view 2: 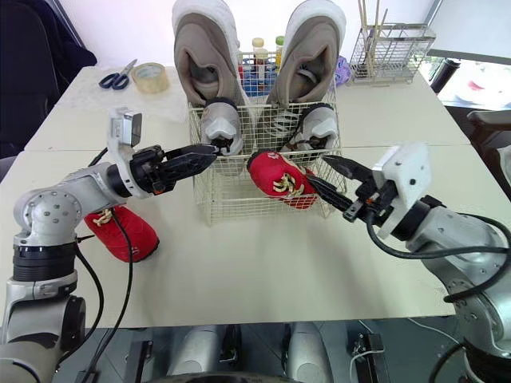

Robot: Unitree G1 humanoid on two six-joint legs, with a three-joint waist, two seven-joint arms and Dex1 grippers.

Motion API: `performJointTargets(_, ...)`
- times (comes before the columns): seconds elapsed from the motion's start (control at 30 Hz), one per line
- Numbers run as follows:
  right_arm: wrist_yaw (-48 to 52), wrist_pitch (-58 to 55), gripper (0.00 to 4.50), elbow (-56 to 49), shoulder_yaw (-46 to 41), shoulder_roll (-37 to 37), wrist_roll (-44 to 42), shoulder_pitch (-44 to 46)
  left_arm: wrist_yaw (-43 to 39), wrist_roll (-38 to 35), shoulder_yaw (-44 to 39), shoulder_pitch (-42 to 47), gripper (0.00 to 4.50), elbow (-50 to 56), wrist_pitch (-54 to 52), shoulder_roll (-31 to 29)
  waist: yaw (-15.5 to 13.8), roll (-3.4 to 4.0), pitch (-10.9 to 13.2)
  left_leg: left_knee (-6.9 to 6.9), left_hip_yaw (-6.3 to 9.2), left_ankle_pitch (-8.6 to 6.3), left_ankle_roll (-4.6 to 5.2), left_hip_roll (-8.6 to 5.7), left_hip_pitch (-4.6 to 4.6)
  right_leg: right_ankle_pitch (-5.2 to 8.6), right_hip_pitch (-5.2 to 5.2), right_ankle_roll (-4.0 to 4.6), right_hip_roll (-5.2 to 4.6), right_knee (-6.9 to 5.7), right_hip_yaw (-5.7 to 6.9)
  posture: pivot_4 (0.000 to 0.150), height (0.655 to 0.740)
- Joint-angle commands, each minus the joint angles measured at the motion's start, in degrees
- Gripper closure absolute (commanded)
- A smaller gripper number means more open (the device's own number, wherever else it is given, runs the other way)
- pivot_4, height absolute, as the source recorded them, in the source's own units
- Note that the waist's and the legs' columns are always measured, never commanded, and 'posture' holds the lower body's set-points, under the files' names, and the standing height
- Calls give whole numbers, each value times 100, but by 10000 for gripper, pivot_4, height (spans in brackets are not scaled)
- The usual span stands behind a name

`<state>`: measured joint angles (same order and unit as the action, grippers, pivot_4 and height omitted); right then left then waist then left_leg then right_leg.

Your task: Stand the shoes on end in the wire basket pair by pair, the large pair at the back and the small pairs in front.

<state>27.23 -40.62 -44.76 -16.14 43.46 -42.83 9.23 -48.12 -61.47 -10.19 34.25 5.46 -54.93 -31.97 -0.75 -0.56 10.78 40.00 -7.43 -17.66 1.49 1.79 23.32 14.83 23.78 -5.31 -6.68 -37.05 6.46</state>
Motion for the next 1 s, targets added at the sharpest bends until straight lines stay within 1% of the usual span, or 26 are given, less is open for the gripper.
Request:
performJointTargets(0.03,-139,74,24035,-156,224,8,230,135,49,-97,-127,64,13262,204,0,18,-4,0,0,0,0,0,0,0,0,0,0,0,0,0,0,1500,7400)
performJointTargets(0.13,-162,159,24035,-66,443,4,481,200,79,-107,-146,53,13262,211,6,28,1,0,0,1,0,0,0,0,0,0,0,0,0,0,0,1500,7400)
performJointTargets(0.43,-379,268,24035,425,1164,-317,1273,647,210,-136,-184,31,13262,268,33,76,0,0,0,1,-1,0,0,0,0,0,0,0,1,-2,0,1500,7400)
performJointTargets(0.47,-380,250,29137,450,1218,-318,1333,670,227,-146,-190,19,13262,286,35,79,2,0,0,1,-1,0,0,0,-1,0,0,0,1,-2,1,1500,7400)
performJointTargets(0.5,-391,226,32158,463,1253,-326,1379,685,242,-154,-195,11,13262,299,36,83,3,0,0,1,-1,0,0,1,-1,0,0,0,1,-2,1,1500,7400)
performJointTargets(0.57,-513,116,41724,398,1204,-461,1309,679,275,-166,-204,-2,13262,319,41,99,1,0,0,1,-2,0,0,1,-1,0,0,0,1,-2,1,1500,7400)
performJointTargets(0.6,-585,37,44723,326,1156,-547,1231,660,290,-172,-208,-9,13262,328,42,110,3,0,0,1,-2,0,0,1,-1,0,0,0,1,-2,1,1500,7400)
performJointTargets(0.7,-833,-228,44723,115,972,-806,1006,587,310,-171,-206,-22,13262,337,49,136,5,0,0,1,-2,0,-1,1,-1,0,0,0,1,-2,1,1500,7400)
performJointTargets(0.77,-1334,-446,44723,-255,684,-1173,808,411,296,-171,-196,-32,13262,303,59,168,-6,0,0,1,-1,0,-1,1,-1,0,0,0,1,-3,1,1500,7400)
performJointTargets(0.9,-1977,-810,44723,-760,330,-1651,490,194,244,-124,-144,-5,13262,208,78,231,-7,0,0,1,0,0,-1,0,4,0,2,0,0,-2,2,1500,7400)
performJointTargets(1.0,-2751,-1089,44723,-1102,94,-2241,161,-122,154,-40,-36,79,13262,64,116,335,-5,1,-1,1,0,0,-1,-1,3,0,2,0,0,-2,2,1500,7400)
